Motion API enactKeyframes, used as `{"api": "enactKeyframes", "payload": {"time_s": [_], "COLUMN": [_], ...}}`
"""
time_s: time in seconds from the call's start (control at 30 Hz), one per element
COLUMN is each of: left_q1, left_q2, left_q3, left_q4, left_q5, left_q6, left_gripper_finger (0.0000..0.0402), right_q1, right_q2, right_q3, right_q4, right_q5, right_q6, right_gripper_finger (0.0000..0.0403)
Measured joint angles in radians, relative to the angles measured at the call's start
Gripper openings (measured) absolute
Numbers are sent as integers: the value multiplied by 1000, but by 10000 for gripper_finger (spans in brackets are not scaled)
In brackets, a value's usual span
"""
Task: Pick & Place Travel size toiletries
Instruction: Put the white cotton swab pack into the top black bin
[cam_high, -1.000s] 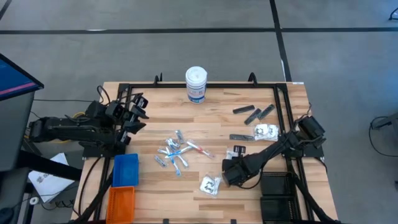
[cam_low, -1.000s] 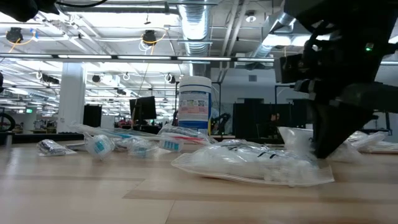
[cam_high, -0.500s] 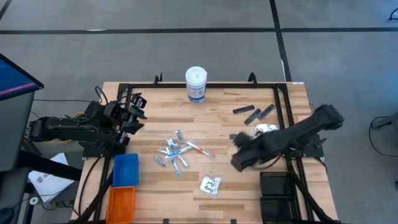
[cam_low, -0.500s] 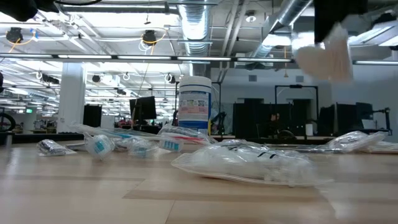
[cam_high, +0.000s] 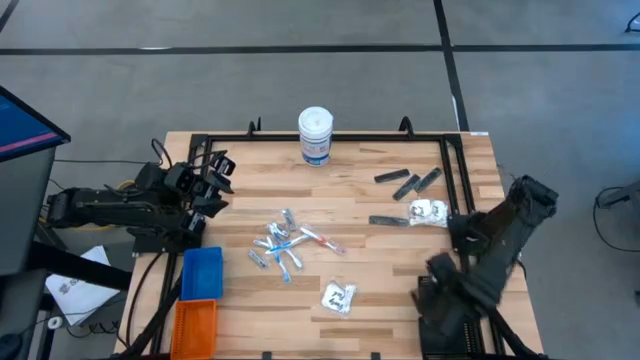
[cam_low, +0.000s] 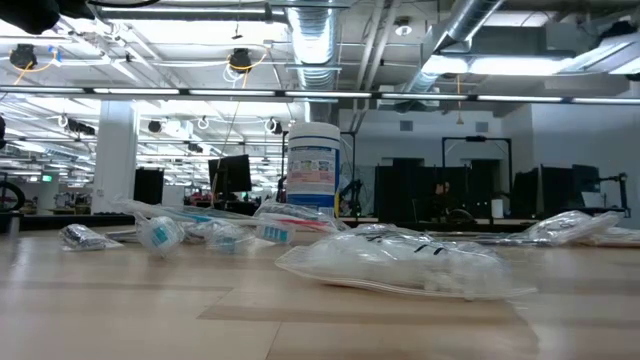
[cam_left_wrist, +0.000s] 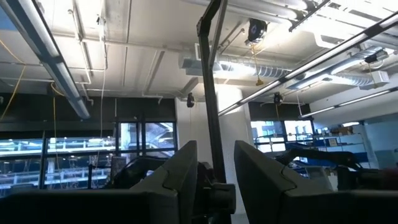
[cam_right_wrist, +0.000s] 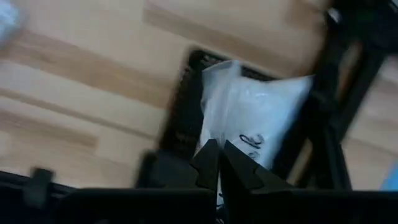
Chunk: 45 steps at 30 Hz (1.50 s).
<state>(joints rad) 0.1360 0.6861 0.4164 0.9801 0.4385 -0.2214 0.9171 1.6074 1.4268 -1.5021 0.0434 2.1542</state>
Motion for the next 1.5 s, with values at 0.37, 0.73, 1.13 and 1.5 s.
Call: {"api": "enactKeyframes", "payload": {"time_s": [0.37, 0.73, 1.13, 1.5], "left_q1": [0, 0, 0, -1], "left_q2": [1, 1, 1, 1], "left_q3": [10, 10, 10, 10], "left_q4": [9, 8, 8, 8], "left_q5": [3, 40, 40, 39], "left_q6": [-3, -29, -31, -31], "left_gripper_finger": [100, 100, 100, 100], "right_q1": [44, -33, -34, -34], "right_q2": [58, 57, 56, 56], "right_q3": [-45, -141, -242, -304], "right_q4": [-34, 56, 150, 213], "right_q5": [-153, -176, -229, -232], "right_q6": [49, -72, -94, -104], "right_gripper_finger": [0, 0, 0, 0]}}
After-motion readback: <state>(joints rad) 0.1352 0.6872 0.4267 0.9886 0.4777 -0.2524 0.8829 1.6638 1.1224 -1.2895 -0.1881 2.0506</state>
